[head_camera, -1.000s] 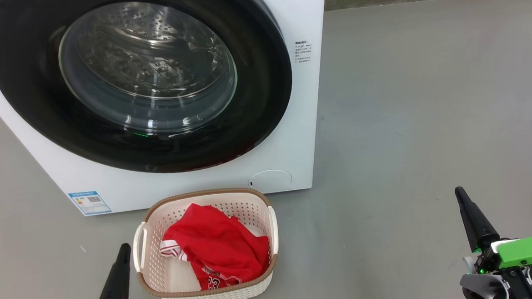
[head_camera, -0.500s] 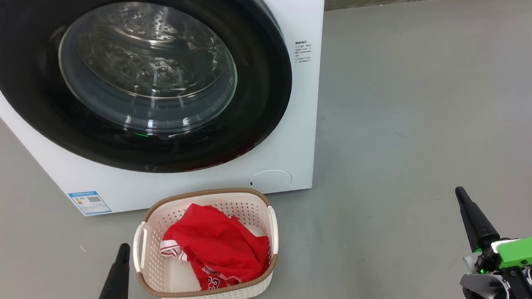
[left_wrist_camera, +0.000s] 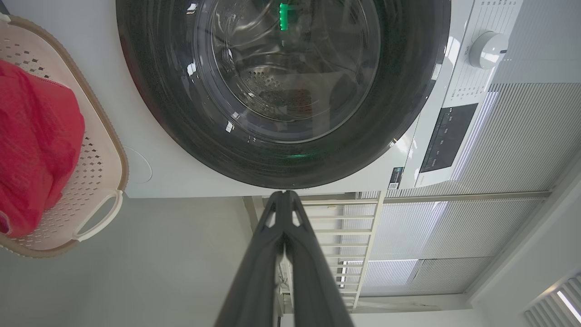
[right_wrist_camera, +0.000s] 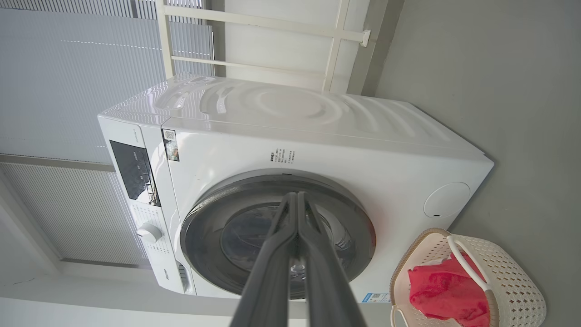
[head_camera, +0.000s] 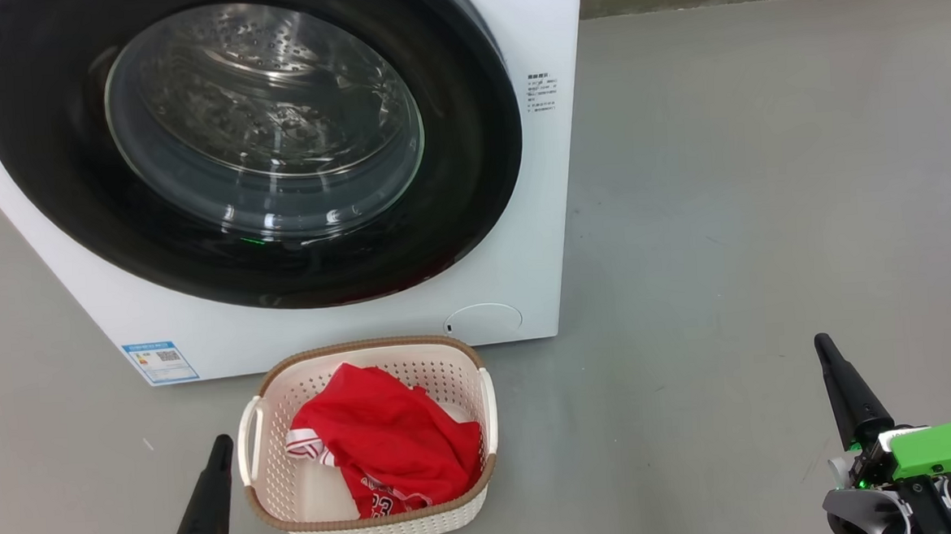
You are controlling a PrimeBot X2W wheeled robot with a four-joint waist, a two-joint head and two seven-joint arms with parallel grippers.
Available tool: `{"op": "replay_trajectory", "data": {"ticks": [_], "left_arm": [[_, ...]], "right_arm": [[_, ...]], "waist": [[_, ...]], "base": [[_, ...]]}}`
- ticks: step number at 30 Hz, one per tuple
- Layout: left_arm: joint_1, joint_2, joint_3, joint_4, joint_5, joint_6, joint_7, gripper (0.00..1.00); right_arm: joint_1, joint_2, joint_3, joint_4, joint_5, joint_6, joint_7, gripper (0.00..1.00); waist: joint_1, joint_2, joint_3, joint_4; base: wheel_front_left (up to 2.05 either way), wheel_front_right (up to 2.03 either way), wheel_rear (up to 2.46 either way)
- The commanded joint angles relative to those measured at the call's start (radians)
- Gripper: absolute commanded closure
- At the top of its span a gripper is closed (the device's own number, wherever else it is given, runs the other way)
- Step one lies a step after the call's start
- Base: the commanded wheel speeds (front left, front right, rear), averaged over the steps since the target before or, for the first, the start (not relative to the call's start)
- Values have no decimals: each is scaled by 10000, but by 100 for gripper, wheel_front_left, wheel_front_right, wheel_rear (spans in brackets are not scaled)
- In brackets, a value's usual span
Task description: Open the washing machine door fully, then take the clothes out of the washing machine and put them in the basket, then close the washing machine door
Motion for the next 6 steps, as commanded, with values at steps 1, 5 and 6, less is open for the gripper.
{"op": "replay_trajectory", "data": {"ticks": [1, 5, 6], "left_arm": [[-408, 81, 367, -205, 130, -71, 57, 100], [-409, 77, 372, -204, 134, -71, 61, 100], [-409, 76, 373, -204, 135, -71, 62, 100]], "right_arm": [[-427, -122, 166, -244, -16, 6, 68, 100], [-427, -121, 165, -244, -17, 6, 69, 100], [-427, -121, 165, -244, -17, 6, 69, 100]], "waist": [[0, 0, 0, 0], [0, 0, 0, 0], [0, 0, 0, 0]], "base": [[0, 0, 0], [0, 0, 0], [0, 0, 0]]}}
